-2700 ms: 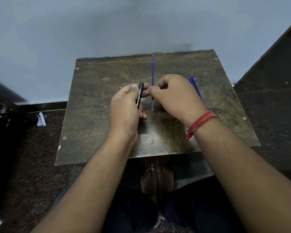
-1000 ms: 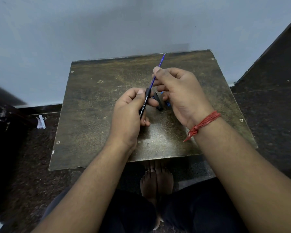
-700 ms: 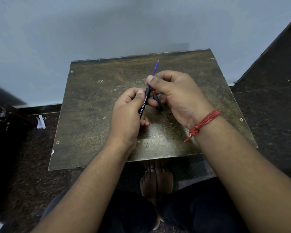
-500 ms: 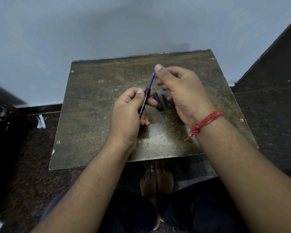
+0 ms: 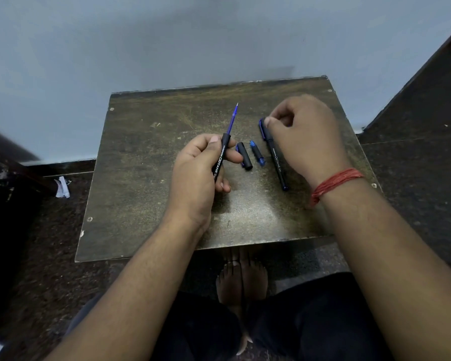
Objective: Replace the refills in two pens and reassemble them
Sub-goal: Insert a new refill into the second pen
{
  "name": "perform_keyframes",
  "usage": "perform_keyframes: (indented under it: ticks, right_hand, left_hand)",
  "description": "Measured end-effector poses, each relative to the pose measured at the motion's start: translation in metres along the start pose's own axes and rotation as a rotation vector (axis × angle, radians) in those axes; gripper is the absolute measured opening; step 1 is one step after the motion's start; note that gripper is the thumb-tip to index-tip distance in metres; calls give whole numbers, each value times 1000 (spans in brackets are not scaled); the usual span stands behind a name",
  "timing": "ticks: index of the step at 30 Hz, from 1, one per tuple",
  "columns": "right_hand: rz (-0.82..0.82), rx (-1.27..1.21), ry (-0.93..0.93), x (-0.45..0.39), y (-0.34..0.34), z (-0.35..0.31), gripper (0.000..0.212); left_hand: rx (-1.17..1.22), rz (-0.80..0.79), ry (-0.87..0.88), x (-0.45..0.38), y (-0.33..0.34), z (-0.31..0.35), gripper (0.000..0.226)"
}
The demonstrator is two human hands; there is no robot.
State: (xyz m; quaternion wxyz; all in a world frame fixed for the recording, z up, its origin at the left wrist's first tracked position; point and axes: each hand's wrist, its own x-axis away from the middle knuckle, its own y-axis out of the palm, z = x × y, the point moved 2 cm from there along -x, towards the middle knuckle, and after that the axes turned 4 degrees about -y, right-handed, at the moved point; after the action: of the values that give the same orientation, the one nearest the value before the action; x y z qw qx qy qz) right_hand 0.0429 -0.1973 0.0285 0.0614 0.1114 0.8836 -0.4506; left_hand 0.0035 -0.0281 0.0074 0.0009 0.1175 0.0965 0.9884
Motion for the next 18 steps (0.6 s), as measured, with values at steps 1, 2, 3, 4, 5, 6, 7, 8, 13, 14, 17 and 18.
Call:
perform_keyframes:
  ticks: [1,2,3,4,5,6,7,8,13,14,17,18]
  right_hand:
    - [-51,108,-17,0,3,1,14]
    - [-95,197,-41,2,6,0,17]
    - [-124,266,-73,3,9,-4,20]
    - [-139,318,-103,5,12,-7,22]
    - [-149,355,-124,6,15,-11,23]
    - [-162,379,-133,7,17,-13,25]
    - [-178,395,-132,7,18,-14,26]
    - [-196,403,-125,7,20,-14,27]
    - [-216,371,-69,6,22,-14,21]
    - [-181,295,-51,5,21,-14,19]
    - [-41,-165,30,3,16,-12,12]
    - [-9,-329,60,3,15,-12,12]
  left_hand:
    - [0,2,2,0,0,0,26]
    - [1,3,3,0,0,0,26]
    - [3,4,3,0,0,0,26]
    - [6,4,3,0,0,0,26]
    - [10,4,3,0,0,0,26]
    - [14,4,3,0,0,1,26]
    - [18,4,2,0,0,1,25]
    - [22,5,1,-1,0,1,25]
    - [36,2,-3,-1,0,-1,25]
    - [36,0,-4,-1,0,-1,25]
    - [31,-5,-8,-2,0,-2,25]
    - [30,-9,-11,-2,0,-2,25]
